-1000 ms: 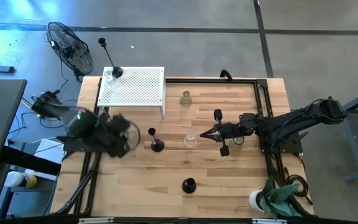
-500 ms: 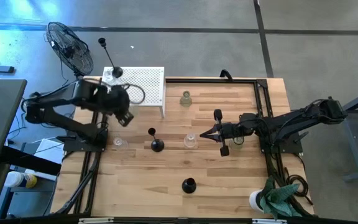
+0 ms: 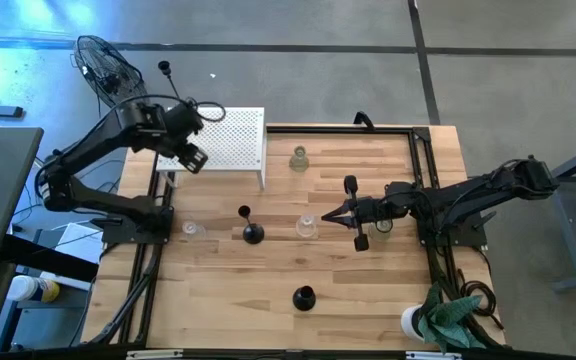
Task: Pick & Place candle stick holders
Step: Put the bottom green candle holder on the shelf
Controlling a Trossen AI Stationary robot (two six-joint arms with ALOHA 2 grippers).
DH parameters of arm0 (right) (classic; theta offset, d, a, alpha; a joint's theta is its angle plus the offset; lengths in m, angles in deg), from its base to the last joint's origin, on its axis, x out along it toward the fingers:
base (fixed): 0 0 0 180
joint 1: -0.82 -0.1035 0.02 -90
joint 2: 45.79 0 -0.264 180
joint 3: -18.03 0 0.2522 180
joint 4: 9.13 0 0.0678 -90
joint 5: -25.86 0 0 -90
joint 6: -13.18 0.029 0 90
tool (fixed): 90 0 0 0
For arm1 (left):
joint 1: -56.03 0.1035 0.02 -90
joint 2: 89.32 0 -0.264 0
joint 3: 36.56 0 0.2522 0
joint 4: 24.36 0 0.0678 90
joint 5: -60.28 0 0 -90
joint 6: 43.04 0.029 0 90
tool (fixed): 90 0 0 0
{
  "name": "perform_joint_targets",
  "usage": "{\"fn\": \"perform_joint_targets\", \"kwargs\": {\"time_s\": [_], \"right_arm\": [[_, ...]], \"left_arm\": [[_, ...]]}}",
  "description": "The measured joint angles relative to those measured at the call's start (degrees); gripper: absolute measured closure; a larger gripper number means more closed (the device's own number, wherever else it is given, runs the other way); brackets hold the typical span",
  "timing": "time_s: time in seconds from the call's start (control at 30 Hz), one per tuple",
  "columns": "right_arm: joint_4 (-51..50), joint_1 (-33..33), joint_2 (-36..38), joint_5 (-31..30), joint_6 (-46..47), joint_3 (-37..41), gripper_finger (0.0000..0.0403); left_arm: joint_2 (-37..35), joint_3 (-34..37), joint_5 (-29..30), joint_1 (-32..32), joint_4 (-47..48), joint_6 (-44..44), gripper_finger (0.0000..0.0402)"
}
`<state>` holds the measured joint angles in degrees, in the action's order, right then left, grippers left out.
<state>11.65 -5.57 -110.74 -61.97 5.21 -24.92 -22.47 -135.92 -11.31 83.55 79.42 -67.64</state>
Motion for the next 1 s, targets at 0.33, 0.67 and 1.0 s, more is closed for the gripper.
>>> {"fn": "perform_joint_targets", "kwargs": {"time_s": [0.33,0.67,1.0], "right_arm": [[-0.1,0.0,0.0,0.0,0.0,0.0,0.0401],[-0.1,0.0,0.0,0.7,0.0,0.0,0.0401],[-0.4,0.0,0.0,1.2,0.0,0.0,0.0402]], "left_arm": [[0.4,0.0,-0.8,7.3,0.0,2.2,0.0226],[4.0,0.1,-0.5,10.1,0.0,3.9,0.0226],[4.6,0.1,0.1,10.4,0.0,3.8,0.0226]]}}
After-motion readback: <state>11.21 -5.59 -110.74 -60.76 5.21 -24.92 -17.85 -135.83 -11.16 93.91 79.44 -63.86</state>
